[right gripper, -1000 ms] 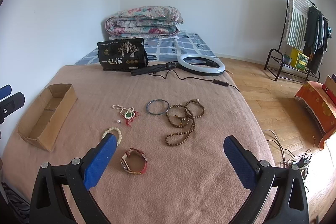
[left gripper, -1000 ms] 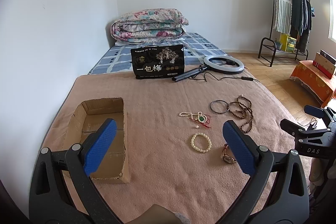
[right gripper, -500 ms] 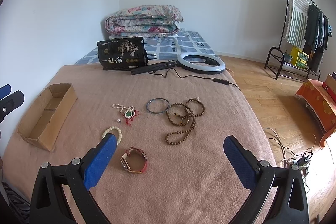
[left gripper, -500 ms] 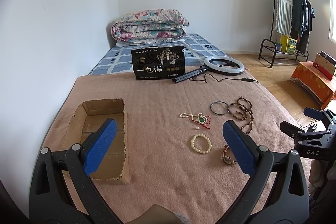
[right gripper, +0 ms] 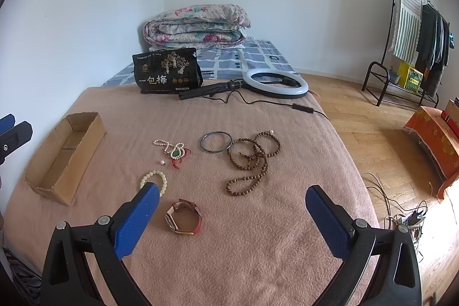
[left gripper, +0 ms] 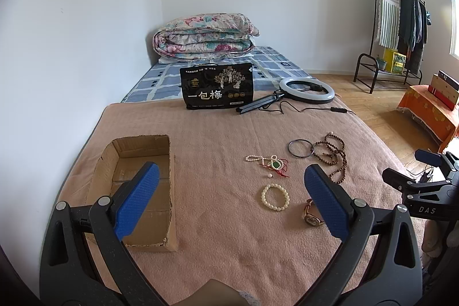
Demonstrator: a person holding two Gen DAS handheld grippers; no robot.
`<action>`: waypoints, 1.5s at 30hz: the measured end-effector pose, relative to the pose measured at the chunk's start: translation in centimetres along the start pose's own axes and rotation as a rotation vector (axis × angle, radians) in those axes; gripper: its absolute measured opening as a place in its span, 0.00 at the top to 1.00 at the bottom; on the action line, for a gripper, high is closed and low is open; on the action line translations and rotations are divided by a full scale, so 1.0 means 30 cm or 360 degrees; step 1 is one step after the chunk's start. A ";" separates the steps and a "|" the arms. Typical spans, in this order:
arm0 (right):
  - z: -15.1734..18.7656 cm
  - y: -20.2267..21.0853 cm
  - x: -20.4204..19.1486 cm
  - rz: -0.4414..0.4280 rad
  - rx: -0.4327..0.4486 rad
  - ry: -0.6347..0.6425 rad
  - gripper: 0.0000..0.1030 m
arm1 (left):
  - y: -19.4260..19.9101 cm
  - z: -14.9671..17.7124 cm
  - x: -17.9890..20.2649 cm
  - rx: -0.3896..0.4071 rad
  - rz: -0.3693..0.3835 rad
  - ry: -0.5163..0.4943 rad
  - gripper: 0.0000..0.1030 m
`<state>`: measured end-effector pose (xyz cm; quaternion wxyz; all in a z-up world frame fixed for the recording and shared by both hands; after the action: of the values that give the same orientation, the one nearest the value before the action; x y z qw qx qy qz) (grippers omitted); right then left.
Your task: Organize jewelry
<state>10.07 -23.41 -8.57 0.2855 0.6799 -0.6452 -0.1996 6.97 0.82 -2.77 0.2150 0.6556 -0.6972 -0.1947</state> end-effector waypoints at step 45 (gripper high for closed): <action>0.036 -0.079 0.078 0.0009 -0.0155 -0.0095 0.00 | -0.037 0.028 -0.027 -0.0066 -0.0035 0.0017 0.00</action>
<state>11.39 -25.86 -10.70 0.2994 0.6571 -0.6450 -0.2502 7.48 1.56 -4.13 0.2301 0.6597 -0.6845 -0.2082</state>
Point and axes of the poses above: each gripper's, at about its wrist camera, not at the fingertips, and y roughly against the way its jaws point, x to its right, z to its underside, the point moved 9 cm from there along -y, roughly the way its jaws point, and after that the axes turned 5 degrees about z, right-handed, at the moved point
